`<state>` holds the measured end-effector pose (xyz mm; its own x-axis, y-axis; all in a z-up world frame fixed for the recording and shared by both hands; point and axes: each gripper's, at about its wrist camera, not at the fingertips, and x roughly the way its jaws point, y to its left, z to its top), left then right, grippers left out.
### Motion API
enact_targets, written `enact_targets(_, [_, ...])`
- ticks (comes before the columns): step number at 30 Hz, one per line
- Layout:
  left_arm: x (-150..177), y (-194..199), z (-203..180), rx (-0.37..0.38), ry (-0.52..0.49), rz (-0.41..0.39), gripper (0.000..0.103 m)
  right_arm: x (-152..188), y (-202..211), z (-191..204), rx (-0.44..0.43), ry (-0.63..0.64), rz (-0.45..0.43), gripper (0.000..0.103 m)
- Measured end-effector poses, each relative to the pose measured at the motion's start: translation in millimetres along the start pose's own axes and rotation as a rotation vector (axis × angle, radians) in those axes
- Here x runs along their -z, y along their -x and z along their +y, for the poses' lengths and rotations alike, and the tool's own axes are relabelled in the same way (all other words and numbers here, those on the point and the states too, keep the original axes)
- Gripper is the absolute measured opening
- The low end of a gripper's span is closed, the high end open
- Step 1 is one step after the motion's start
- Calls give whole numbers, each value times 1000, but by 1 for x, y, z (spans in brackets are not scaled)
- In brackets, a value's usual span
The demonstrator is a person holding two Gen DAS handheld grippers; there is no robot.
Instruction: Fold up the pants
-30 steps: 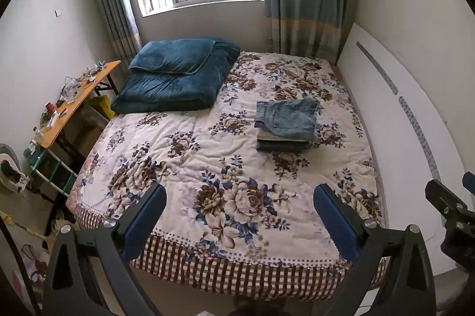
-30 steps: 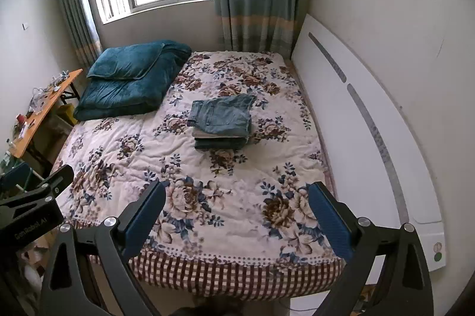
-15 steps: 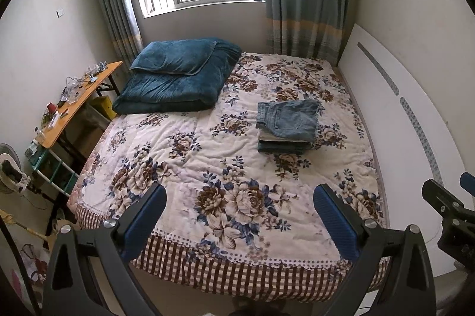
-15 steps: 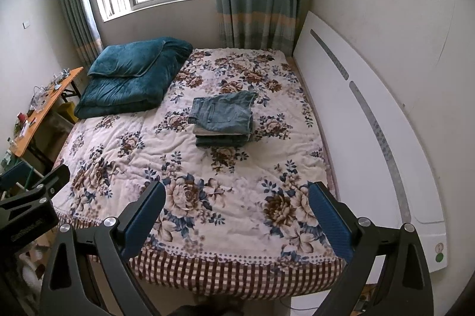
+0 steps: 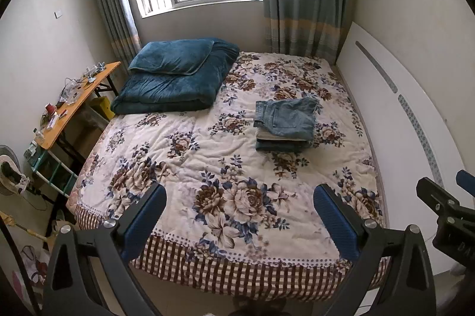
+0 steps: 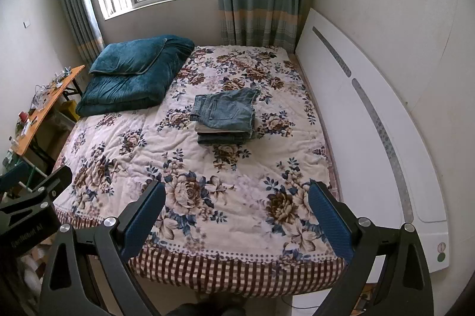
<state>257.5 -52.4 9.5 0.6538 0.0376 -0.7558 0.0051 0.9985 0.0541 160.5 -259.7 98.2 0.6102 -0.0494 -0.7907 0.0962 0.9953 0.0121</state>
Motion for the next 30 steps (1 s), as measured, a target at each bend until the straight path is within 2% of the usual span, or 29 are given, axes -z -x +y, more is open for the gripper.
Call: enact_targets(30, [0, -1, -4, -7, 0, -2, 101, 1, -1, -3, -12, 2, 4, 99])
